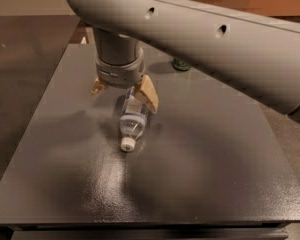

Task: Place blue plastic bottle upright

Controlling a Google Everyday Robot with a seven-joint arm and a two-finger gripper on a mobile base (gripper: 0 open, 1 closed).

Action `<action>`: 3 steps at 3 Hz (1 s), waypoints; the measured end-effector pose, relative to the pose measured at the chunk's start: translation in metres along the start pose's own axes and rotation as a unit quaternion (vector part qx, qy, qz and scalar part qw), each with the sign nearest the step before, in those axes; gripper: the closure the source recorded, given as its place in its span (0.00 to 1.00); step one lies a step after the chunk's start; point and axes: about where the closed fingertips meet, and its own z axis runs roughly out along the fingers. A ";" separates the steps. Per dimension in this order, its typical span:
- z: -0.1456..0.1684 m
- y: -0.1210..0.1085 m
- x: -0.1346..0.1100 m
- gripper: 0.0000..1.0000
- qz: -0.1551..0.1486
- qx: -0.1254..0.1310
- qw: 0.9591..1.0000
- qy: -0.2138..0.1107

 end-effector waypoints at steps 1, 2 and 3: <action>-0.003 0.004 0.004 0.41 0.013 -0.008 1.000 -0.007; -0.005 0.009 0.004 0.64 0.019 -0.016 1.000 -0.011; -0.004 0.014 0.004 0.88 0.023 -0.023 0.999 -0.011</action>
Offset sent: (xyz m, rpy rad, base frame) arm -0.0048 -0.0198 0.0052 -0.0515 0.0627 -0.0584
